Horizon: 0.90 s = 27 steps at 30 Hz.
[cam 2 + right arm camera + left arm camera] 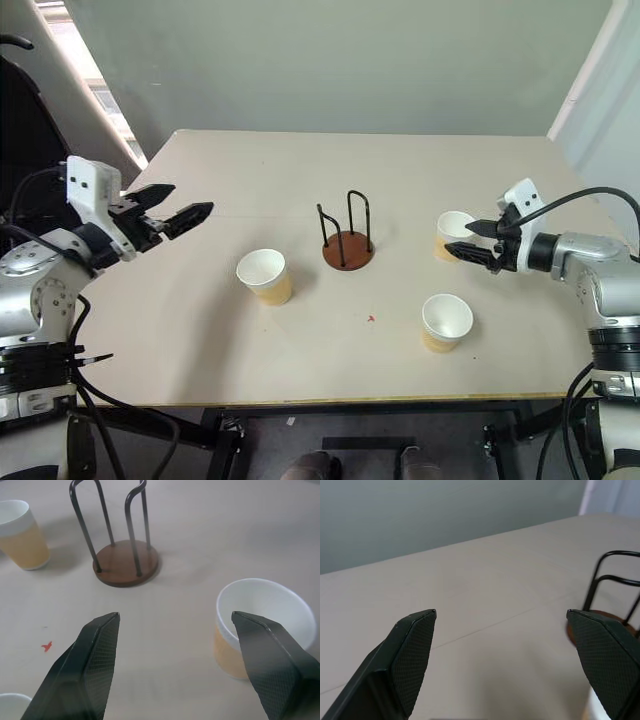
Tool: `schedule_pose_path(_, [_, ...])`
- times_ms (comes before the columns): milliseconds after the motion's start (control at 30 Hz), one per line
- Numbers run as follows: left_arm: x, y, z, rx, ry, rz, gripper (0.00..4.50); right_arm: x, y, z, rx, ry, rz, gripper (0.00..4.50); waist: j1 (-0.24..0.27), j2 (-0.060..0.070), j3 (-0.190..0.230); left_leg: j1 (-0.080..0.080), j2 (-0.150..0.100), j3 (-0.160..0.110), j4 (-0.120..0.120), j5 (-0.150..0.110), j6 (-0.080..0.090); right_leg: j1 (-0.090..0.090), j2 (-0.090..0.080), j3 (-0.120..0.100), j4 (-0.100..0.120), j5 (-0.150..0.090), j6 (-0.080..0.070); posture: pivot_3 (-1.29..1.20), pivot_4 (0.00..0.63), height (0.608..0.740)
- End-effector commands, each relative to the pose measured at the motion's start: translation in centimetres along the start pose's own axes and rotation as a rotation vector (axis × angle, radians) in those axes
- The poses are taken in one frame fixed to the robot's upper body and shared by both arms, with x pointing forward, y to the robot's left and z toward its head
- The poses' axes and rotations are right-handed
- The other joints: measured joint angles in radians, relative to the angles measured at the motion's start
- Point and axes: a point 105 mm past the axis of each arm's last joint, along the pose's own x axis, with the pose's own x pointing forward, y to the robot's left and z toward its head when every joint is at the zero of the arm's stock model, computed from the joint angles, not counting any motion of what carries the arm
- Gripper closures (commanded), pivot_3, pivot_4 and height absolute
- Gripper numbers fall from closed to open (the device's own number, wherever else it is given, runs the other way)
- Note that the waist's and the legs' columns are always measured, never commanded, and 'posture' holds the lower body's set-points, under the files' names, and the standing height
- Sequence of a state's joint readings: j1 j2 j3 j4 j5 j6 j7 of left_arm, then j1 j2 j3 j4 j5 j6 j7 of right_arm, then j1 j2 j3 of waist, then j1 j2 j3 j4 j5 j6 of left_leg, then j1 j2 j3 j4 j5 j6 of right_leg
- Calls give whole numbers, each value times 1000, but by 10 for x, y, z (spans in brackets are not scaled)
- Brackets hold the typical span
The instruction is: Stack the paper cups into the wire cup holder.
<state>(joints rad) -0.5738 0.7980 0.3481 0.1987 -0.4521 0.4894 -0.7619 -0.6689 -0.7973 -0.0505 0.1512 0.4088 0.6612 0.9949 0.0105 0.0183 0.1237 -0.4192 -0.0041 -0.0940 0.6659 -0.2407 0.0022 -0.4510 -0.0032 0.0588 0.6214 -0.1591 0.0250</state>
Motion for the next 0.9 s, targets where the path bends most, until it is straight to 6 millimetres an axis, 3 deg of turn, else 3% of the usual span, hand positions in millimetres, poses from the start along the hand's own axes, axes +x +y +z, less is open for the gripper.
schedule_pose_path(33, [-4, 4, 9, 28, -22, -4, 0, -6, 4, 22, -41, -48, 20, 809, 4, 0, 0, 0, 0, 0, 0, 0, 0, 0, 0, 0, 0, 0, 0, 0, 150, 740])
schedule_pose_path(133, [5, -10, 3, 33, -17, -54, 0, -7, 0, 20, -51, -42, -2, 809, 6, 0, 0, 0, 0, 0, 0, 0, 0, 0, 0, 0, -1, 0, 0, 0, 150, 740])
schedule_pose_path(333, [27, -67, 16, 22, -37, -251, 0, -14, 3, 31, -57, -70, -9, 809, 8, 0, 0, 0, 0, 0, 0, 0, 0, 1, -1, 0, -2, 0, 0, 0, 150, 740])
schedule_pose_path(533, [40, -115, 10, -15, 35, -470, 0, -28, 35, 49, -63, -86, 110, 809, 7, 0, 0, 0, 0, 0, -1, 0, -1, 1, 0, 0, -3, 1, 1, 0, 150, 740])
schedule_pose_path(633, [47, -129, 0, -70, 89, -541, 0, -30, 49, 57, -82, -82, 147, 809, 6, -1, 0, 0, 0, 0, 0, 1, -2, 2, 0, 0, -4, 1, 1, 0, 150, 740])
schedule_pose_path(767, [53, -147, -1, -72, 92, -610, 0, -33, 49, 61, -91, -79, 135, 809, 6, -1, 1, 0, 0, 0, 0, 2, -4, 4, 0, 0, -7, 1, 1, 0, 150, 740])
schedule_pose_path(900, [67, -150, -5, -61, 80, -572, 0, -34, 49, 61, -96, -80, 122, 809, 8, -1, 1, 0, 0, 0, 1, 2, 0, 6, 0, 0, -10, 2, 3, 0, 150, 740])
